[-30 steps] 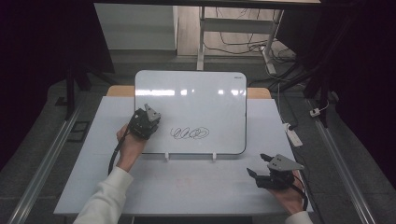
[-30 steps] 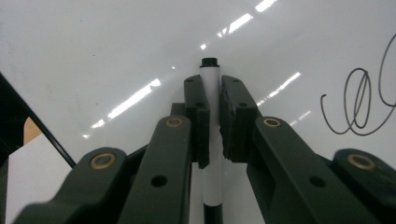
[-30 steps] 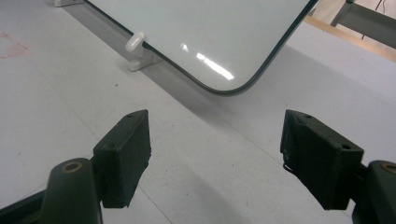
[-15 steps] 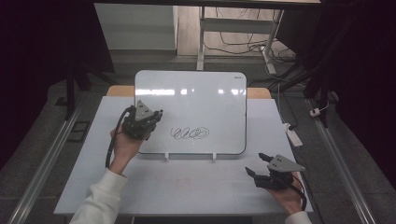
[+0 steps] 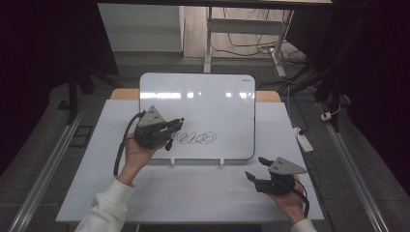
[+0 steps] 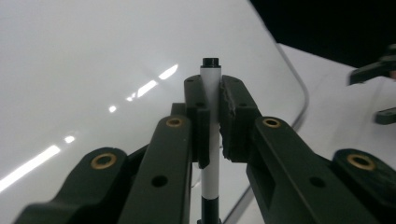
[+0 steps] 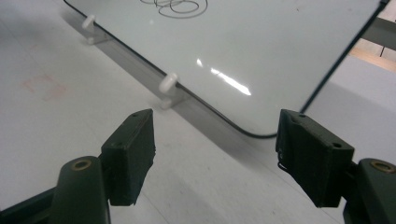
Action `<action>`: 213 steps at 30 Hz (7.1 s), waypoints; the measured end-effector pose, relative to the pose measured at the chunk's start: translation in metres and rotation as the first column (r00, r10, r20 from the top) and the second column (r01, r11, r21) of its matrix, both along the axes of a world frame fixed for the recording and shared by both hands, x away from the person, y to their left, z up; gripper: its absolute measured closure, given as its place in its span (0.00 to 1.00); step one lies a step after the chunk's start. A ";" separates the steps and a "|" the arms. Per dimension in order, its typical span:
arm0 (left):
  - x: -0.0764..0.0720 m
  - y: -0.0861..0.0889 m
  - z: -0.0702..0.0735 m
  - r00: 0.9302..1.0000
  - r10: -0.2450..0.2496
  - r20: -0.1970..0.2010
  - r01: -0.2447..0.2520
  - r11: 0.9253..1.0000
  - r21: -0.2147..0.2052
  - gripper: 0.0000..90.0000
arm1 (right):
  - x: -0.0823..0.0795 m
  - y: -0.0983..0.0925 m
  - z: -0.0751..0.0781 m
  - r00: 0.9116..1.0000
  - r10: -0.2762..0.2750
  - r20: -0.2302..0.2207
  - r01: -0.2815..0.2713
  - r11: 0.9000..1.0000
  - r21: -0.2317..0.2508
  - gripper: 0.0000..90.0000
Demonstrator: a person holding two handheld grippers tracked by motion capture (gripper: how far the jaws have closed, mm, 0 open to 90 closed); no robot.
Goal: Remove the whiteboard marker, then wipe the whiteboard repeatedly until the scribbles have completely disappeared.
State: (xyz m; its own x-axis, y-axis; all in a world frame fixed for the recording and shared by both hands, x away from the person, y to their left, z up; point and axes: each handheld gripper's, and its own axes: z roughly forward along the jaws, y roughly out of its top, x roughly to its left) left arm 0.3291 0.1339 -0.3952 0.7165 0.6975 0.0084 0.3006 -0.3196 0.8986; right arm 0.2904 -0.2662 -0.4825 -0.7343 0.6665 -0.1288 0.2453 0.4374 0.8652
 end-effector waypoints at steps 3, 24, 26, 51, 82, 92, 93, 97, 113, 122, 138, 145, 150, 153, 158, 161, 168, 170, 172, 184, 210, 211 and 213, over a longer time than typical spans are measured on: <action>-0.002 -0.011 -0.001 1.000 -0.030 -0.003 0.030 1.000 0.004 0.91 | 0.003 0.015 0.004 1.000 0.012 -0.017 -0.011 0.999 0.037 0.31; -0.017 -0.086 -0.015 0.986 -0.168 0.004 0.167 0.985 0.042 0.91 | 0.024 0.118 0.028 0.970 0.166 -0.177 -0.134 0.975 0.179 0.41; -0.018 -0.088 -0.016 0.986 -0.168 0.011 0.167 0.985 0.045 0.91 | 0.025 0.122 0.028 0.966 0.167 -0.198 -0.130 0.974 0.186 0.44; -0.024 -0.107 -0.022 0.979 -0.200 0.026 0.196 0.975 0.106 0.88 | 0.041 0.124 0.015 0.907 0.153 -0.393 -0.075 0.976 0.206 0.86; -0.087 0.070 -0.098 0.974 0.099 -0.204 -0.095 0.995 0.031 0.34 | 0.044 0.093 0.030 0.986 0.134 -0.101 -0.103 0.958 0.266 0.86; -0.085 0.085 -0.111 0.970 0.150 -0.189 -0.140 0.988 0.064 0.33 | 0.046 0.095 0.029 0.991 0.127 -0.036 -0.114 0.961 0.250 0.86; -0.084 0.086 -0.111 0.970 0.151 -0.192 -0.141 0.988 0.062 0.33 | 0.046 0.094 0.029 0.991 0.129 -0.037 -0.116 0.962 0.249 0.86; -0.084 0.085 -0.111 0.972 0.141 -0.190 -0.132 0.990 0.059 0.32 | 0.046 0.095 0.028 0.992 0.120 -0.031 -0.108 0.964 0.244 0.86; -0.078 0.078 -0.116 0.971 0.107 -0.216 -0.091 0.992 0.084 0.30 | 0.085 0.145 0.026 0.991 0.125 -0.044 -0.113 0.969 0.220 0.86; -0.075 0.077 -0.119 0.970 0.101 -0.220 -0.082 0.992 0.096 0.30 | 0.116 0.193 0.025 0.991 0.127 -0.029 -0.120 0.977 0.176 0.86; -0.077 0.080 -0.118 0.971 0.113 -0.211 -0.097 0.992 0.086 0.30 | 0.116 0.225 0.014 0.981 0.187 -0.047 -0.181 0.978 0.104 0.86; -0.077 0.080 -0.118 0.971 0.115 -0.211 -0.098 0.991 0.088 0.30 | 0.117 0.223 0.013 0.983 0.179 -0.045 -0.173 0.978 0.120 0.86; -0.077 0.081 -0.118 0.970 0.118 -0.212 -0.102 0.991 0.084 0.30 | 0.102 0.232 0.003 0.963 0.259 -0.074 -0.258 0.966 0.023 0.86; -0.076 0.080 -0.118 0.970 0.119 -0.214 -0.103 0.991 0.084 0.30 | 0.105 0.228 0.006 0.969 0.241 -0.058 -0.240 0.970 0.028 0.86; -0.077 0.080 -0.118 0.971 0.116 -0.211 -0.100 0.991 0.085 0.30 | 0.099 0.229 0.002 0.971 0.234 -0.055 -0.233 0.972 0.027 0.86; -0.076 0.081 -0.119 0.969 0.119 -0.215 -0.103 0.991 0.084 0.30 | 0.103 0.220 0.006 0.979 0.199 -0.038 -0.197 0.979 0.048 0.86; -0.075 0.080 -0.119 0.969 0.118 -0.217 -0.101 0.991 0.087 0.30 | 0.093 0.223 0.000 0.968 0.245 -0.047 -0.246 0.969 -0.016 0.86; -0.076 0.080 -0.119 0.970 0.118 -0.214 -0.102 0.991 0.087 0.30 | 0.108 0.206 0.008 0.987 0.150 -0.051 -0.143 0.983 0.119 0.86; -0.077 0.080 -0.118 0.970 0.118 -0.212 -0.102 0.991 0.085 0.30 | 0.108 0.206 0.007 0.988 0.146 -0.055 -0.138 0.982 0.131 0.86; -0.075 0.080 -0.119 0.969 0.118 -0.218 -0.101 0.991 0.084 0.30 | 0.101 0.213 0.006 0.977 0.210 -0.048 -0.208 0.978 0.029 0.86; -0.074 0.078 -0.120 0.968 0.115 -0.221 -0.097 0.991 0.089 0.30 | 0.091 0.219 -0.006 0.967 0.237 -0.090 -0.235 0.971 0.040 0.86; -0.074 0.078 -0.120 0.968 0.114 -0.222 -0.096 0.991 0.091 0.30 | 0.091 0.219 -0.006 0.967 0.237 -0.090 -0.235 0.971 0.040 0.86; -0.075 0.078 -0.120 0.969 0.114 -0.219 -0.096 0.991 0.092 0.30 | 0.099 0.211 0.000 0.977 0.205 -0.052 -0.201 0.978 0.061 0.86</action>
